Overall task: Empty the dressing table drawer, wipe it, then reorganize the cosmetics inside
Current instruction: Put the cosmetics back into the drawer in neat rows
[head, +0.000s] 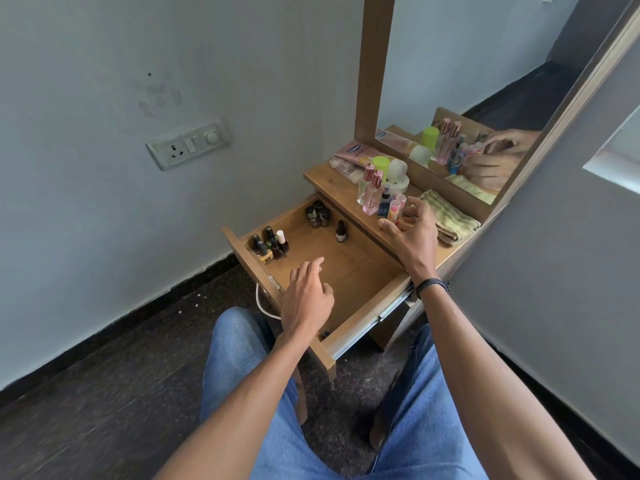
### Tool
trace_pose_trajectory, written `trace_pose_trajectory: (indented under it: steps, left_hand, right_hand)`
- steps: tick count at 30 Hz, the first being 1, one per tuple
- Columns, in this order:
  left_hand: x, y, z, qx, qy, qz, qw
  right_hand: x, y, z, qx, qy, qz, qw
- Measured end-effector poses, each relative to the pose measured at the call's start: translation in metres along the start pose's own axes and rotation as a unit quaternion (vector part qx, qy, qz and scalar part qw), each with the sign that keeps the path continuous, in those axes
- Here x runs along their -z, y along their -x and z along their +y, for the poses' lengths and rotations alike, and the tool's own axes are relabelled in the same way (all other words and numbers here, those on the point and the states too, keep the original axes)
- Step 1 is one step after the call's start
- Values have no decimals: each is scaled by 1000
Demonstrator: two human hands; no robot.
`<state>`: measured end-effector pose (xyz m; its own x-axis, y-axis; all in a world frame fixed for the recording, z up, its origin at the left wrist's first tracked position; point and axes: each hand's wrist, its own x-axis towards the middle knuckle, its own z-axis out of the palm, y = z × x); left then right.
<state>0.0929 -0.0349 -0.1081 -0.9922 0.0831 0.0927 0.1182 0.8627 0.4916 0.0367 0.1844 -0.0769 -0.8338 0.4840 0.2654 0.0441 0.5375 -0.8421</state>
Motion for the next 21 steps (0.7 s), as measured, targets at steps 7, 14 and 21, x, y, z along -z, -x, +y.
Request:
trace_pose_trajectory:
  steps: [7, 14, 21]
  left_hand:
    - [0, 0, -1, 3, -2, 0, 1000]
    - [0, 0, 0, 2, -7, -1, 1000]
    - [-1, 0, -1, 3, 5, -7, 1000]
  right_hand:
    - [-4, 0, -4, -12, 6, 13, 1000]
    - [-8, 0, -3, -14, 52, 13, 998]
    - [-14, -7, -3, -3, 109, 2, 994]
